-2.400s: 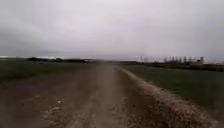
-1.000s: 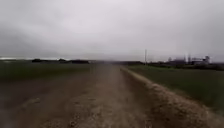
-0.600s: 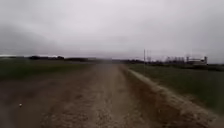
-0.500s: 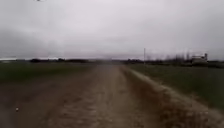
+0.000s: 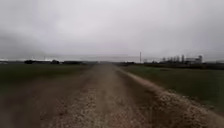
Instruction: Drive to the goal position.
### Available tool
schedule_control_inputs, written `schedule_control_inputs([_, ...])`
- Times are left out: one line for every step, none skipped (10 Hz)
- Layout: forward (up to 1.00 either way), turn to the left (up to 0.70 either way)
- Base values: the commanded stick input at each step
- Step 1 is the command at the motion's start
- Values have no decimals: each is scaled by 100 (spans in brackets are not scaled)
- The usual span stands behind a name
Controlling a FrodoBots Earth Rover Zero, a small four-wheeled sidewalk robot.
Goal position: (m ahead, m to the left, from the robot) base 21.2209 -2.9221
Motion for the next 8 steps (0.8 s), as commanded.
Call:
schedule_control_inputs([85, 0])
schedule_control_inputs([85, 0])
schedule_control_inputs([85, 0])
schedule_control_inputs([85, 0])
schedule_control_inputs([85, 0])
schedule_control_inputs([85, 0])
schedule_control_inputs([85, 0])
schedule_control_inputs([85, 0])
